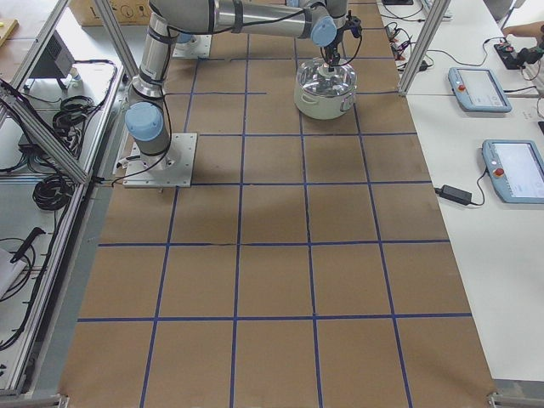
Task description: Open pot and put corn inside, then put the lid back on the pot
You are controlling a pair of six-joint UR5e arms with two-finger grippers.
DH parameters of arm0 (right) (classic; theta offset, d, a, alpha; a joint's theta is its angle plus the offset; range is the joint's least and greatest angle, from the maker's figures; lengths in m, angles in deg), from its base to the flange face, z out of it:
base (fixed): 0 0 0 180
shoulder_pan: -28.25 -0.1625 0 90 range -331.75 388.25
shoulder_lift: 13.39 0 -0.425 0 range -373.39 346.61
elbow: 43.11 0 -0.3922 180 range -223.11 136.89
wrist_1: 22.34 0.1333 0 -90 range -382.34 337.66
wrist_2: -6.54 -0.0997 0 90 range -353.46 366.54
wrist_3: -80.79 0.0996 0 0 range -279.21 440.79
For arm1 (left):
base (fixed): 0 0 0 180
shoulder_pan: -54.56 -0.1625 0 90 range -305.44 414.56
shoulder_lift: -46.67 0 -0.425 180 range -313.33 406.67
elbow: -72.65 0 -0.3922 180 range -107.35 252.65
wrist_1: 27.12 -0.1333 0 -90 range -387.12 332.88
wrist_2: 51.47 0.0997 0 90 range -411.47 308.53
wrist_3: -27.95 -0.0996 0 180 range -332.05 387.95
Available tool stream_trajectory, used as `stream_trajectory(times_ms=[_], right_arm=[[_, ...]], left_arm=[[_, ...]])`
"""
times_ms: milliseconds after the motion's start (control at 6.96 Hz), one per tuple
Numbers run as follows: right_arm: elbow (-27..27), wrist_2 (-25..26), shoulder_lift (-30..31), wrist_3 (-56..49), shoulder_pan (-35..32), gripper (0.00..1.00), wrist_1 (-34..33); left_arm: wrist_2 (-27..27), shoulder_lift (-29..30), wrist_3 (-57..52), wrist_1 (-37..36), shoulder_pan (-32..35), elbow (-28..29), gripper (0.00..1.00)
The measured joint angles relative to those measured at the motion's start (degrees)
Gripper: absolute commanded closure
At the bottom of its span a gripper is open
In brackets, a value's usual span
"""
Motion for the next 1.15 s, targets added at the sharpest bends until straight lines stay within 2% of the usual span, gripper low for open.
stream_trajectory(times_ms=[431, 718, 1149], right_arm=[[2.4, -0.2, 0.3, 0.0, 0.2, 0.68, 2.6], [6.1, -0.2, 0.6, 0.0, 0.4, 0.68, 7.0], [9.2, 0.0, 3.8, -0.4, 3.1, 0.68, 14.4]], left_arm=[[-0.3, 0.0, 0.3, -0.4, 0.0, 0.7, 0.82], [-0.4, 0.1, 0.6, 0.1, 0.0, 2.1, 0.82], [-2.7, 0.5, 7.1, 1.0, 2.6, 4.5, 0.82]])
